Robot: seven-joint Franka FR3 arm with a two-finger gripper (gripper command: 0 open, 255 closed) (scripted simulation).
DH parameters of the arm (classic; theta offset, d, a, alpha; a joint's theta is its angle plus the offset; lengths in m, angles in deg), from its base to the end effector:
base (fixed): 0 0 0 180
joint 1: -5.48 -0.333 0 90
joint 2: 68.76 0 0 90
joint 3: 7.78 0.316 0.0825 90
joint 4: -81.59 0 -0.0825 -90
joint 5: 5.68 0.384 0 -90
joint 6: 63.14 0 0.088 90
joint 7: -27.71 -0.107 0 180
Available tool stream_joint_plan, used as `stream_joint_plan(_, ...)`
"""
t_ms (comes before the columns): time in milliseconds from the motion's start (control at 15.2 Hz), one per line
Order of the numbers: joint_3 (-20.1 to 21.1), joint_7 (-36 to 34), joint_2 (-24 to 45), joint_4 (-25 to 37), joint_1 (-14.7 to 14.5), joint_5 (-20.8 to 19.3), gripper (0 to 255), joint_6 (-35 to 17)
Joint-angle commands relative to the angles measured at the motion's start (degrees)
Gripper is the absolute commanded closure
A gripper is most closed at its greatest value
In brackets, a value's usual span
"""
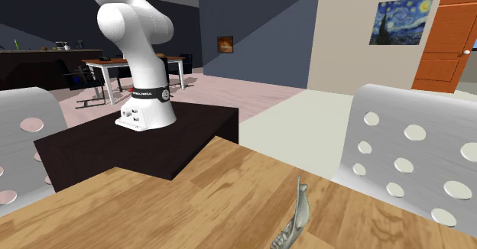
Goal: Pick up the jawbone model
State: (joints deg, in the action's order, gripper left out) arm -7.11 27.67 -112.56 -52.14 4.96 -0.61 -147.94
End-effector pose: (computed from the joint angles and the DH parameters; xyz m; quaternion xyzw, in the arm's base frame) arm 0.3026 0.0175 0.5871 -0.9981 -0.0102 0.0451 0.0397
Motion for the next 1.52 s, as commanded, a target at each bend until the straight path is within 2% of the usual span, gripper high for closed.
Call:
stream_joint_plan(0,0.00,0.00,0.00,0.00,0.00,0.00,0,0.00)
stream_joint_plan(396,-6.47,13.47,0.18,-7.18,-0.03,-6.72,0,-6.37)
stream_joint_plan(726,-12.26,24.33,3.24,-10.96,0.27,-12.44,0,-13.09)
stream_joint_plan(1122,-19.41,36.89,10.70,-12.56,0.38,-18.39,0,-22.70)
stream_joint_plan(1452,-25.25,47.29,19.83,-11.33,-0.28,-21.37,0,-31.53)
